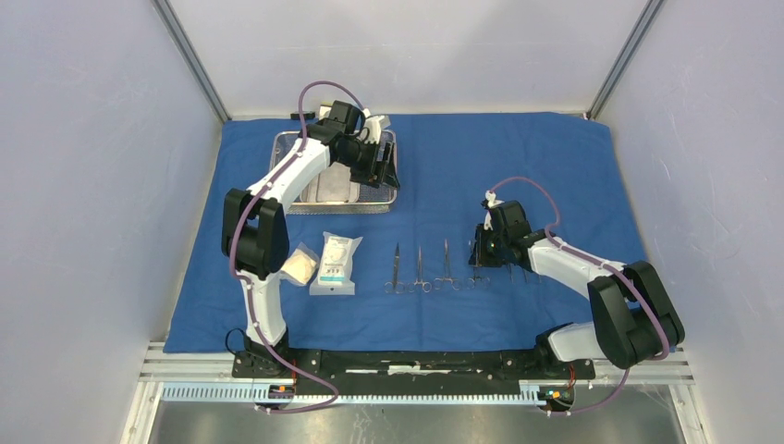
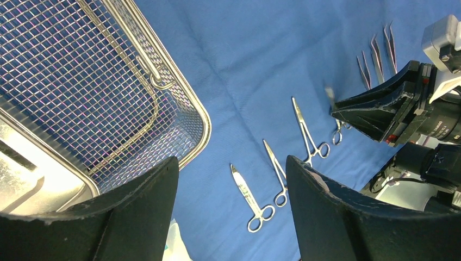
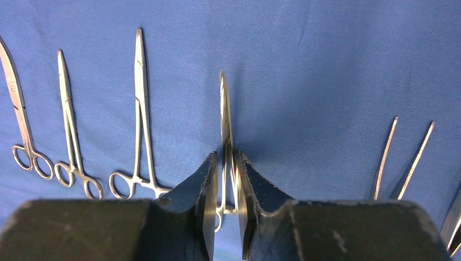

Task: Open and lay out the surgical kit
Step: Place the medical item in the surgical kit.

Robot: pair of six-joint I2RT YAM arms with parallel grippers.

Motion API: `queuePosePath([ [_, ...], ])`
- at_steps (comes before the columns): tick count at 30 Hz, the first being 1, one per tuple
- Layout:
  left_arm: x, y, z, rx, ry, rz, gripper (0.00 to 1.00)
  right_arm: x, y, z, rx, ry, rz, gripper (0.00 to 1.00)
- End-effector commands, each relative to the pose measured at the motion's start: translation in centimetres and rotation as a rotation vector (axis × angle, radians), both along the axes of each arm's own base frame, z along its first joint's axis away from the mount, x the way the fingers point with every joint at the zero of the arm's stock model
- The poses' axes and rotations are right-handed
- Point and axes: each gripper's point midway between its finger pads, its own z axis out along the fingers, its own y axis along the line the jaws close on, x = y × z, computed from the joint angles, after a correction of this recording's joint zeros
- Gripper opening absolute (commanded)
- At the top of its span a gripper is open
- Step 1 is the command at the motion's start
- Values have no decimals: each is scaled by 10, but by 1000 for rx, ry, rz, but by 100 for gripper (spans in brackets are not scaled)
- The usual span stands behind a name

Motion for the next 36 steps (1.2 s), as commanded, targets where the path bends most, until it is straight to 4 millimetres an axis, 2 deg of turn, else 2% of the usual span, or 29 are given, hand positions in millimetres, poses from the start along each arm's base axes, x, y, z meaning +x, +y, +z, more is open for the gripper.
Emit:
queuePosePath([
  [1,1,1,24,-4,-113,-47,79,-2,0,-3,-5,-8,2,26],
  [10,-2,3,27,-1,-123,-52,79,2,0,5,-2,-43,15,28],
  [18,-3,3,37,-8,-148,-57,79,29,-7,51,-76,-235,92,31],
  [24,0,4,38,-8,-156,-55,80,38,1,82,-35,-353,150,39],
  [28,0,5,44,-14,-166,-52,80,44,-4,102,-139,-456,311,42],
  [31,1,7,51,-19,-182,-47,80,46,-6,110,-214,-537,446,41],
  [34,4,12,57,-23,-198,-31,81,44,0,109,-225,-607,552,41],
  [36,6,16,60,-22,-215,-14,82,43,2,100,-230,-619,594,39],
])
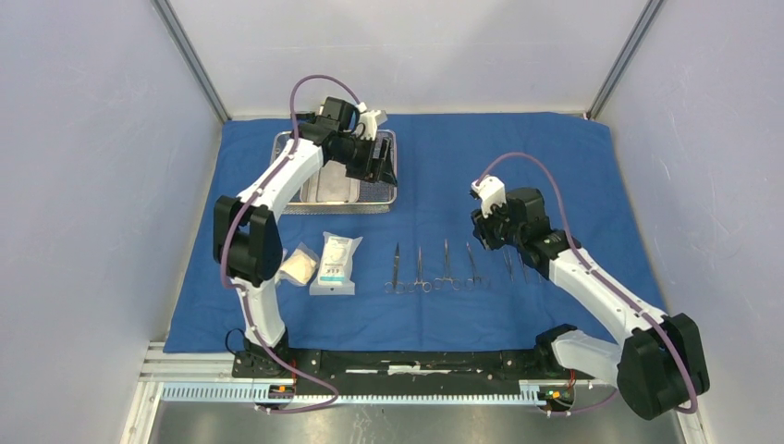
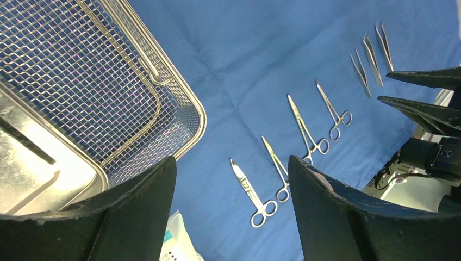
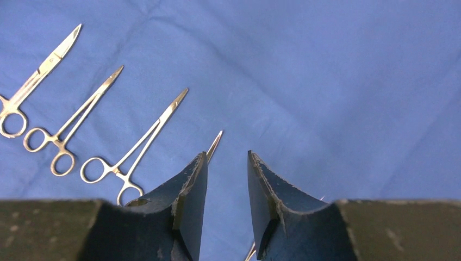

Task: Open and lay out the surgical kit
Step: Place the medical item in the surgical kit.

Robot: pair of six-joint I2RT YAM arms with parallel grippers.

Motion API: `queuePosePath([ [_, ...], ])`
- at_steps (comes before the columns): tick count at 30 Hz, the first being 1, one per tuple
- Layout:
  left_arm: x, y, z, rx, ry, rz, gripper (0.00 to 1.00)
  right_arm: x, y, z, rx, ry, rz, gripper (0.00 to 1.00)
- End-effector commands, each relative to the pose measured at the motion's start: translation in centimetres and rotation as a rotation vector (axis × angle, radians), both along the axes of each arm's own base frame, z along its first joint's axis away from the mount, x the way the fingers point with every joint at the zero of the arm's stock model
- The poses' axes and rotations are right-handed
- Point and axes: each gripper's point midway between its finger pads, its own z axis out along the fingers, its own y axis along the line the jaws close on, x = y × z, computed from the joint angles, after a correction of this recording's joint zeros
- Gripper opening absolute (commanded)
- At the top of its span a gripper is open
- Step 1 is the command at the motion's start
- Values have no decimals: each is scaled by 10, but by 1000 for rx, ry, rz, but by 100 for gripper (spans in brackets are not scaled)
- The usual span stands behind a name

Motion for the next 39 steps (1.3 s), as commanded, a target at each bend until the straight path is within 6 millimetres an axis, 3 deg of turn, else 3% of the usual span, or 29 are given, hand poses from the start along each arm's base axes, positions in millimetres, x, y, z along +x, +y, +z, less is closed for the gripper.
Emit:
queuePosePath([
  [1,9,12,43,-18,-161,10,82,6,10,1,-68,-125,189,38],
  [7,11,22,53,-4,-194,46,83,9,11,-36,-167,-109,249,35],
  [21,0,21,49,-19,-185,29,85,14,21,-62,-244,-66,305,33],
  [39,-7,18,45,-42,-155,9,87,13,20,-75,-260,-30,300,31],
])
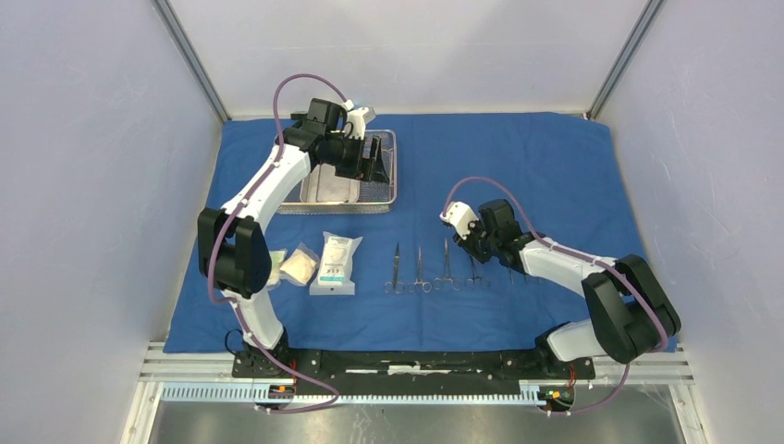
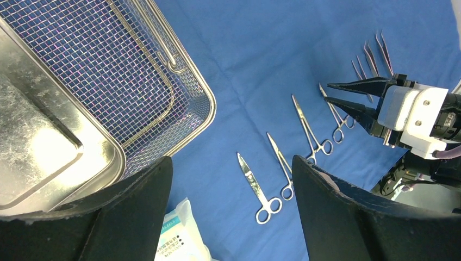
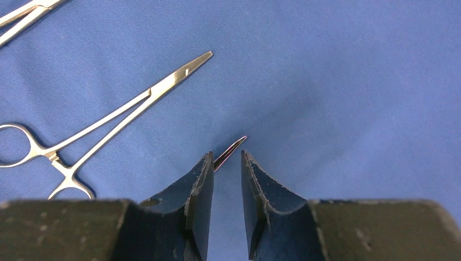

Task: Open and lay out the surgical kit
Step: Place the medical item in the surgical kit.

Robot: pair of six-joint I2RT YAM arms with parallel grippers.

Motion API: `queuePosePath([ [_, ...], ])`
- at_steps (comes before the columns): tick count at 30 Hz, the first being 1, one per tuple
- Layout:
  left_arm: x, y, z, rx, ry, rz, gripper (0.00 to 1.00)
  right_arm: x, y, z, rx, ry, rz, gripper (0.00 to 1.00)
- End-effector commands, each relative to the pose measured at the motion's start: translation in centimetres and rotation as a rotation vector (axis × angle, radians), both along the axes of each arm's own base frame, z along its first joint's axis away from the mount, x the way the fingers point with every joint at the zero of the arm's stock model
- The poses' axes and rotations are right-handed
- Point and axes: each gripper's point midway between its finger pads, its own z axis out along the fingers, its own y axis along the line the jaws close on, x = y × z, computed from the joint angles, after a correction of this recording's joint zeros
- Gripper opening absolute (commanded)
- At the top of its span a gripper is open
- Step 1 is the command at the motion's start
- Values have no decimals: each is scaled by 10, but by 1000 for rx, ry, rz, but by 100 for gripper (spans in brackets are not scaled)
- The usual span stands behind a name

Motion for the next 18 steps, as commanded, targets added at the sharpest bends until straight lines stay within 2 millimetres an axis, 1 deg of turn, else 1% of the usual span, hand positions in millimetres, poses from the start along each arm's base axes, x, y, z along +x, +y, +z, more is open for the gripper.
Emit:
queuePosePath([
  [1,-2,-3,22,-30,-76,-38,87,13,6,10,11,-47,2,31],
  [7,-3,-3,21,-32,-73,-41,87,13,2,5,-14,-36,-6,30],
  [15,-5,-5,19,-39,-61,-47,88,15,-4,11,-34,-71,-25,30],
  [18,-5,-5,20,-45,-58,-47,88,14,-3,12,-25,-69,-17,30],
])
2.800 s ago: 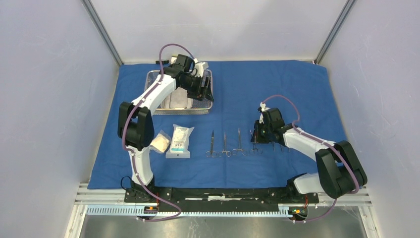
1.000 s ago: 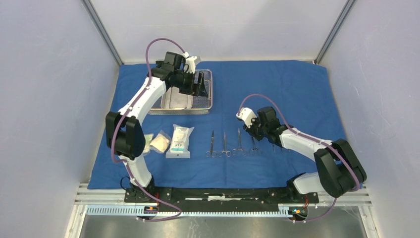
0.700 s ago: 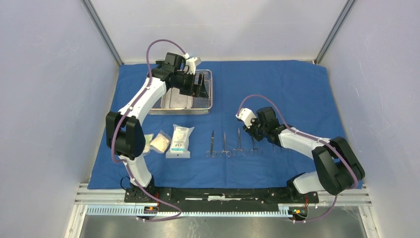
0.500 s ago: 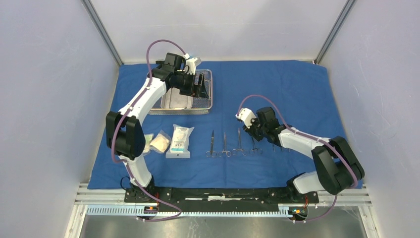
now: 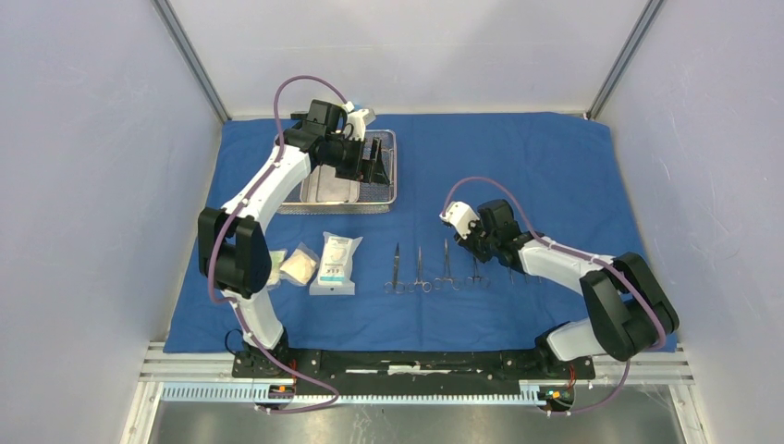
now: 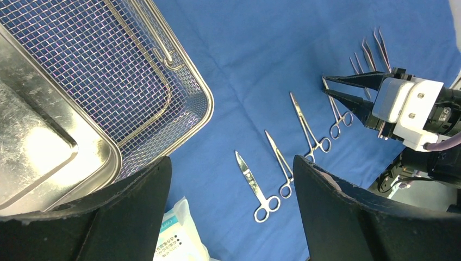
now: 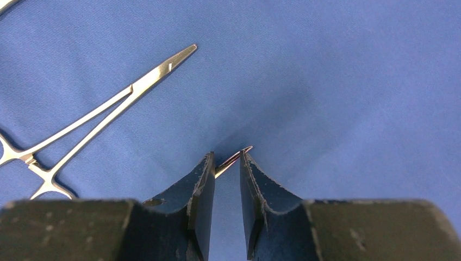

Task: Open and lay out the surgical kit
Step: Place the medical item in the surgical kit.

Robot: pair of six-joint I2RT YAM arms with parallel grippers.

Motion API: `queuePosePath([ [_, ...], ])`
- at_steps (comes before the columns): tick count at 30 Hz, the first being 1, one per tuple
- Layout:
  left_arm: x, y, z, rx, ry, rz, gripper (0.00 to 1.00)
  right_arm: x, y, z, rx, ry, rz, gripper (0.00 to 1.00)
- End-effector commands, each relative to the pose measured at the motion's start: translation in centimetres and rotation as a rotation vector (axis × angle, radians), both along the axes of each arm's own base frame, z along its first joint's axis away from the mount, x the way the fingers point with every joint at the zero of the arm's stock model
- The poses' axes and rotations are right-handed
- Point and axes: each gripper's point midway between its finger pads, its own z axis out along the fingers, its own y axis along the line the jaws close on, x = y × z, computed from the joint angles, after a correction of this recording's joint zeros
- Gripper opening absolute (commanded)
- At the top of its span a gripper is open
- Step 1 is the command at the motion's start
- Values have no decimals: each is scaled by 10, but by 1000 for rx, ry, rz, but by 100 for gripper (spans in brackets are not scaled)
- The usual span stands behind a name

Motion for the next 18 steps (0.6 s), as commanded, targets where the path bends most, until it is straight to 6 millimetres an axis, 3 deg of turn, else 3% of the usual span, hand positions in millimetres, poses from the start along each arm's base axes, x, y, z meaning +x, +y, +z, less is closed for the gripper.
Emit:
queuePosePath([
  [1,-2,-5,24,-43,-69,-41,88,9,5,16,19,-57,10,30],
  [10,0,-3,18,-26,-70,-39,89,9,24,42,118,-91,66,31],
  [18,18,14,21,59,-160,23,91,17,12,77,122,-204,18,34],
])
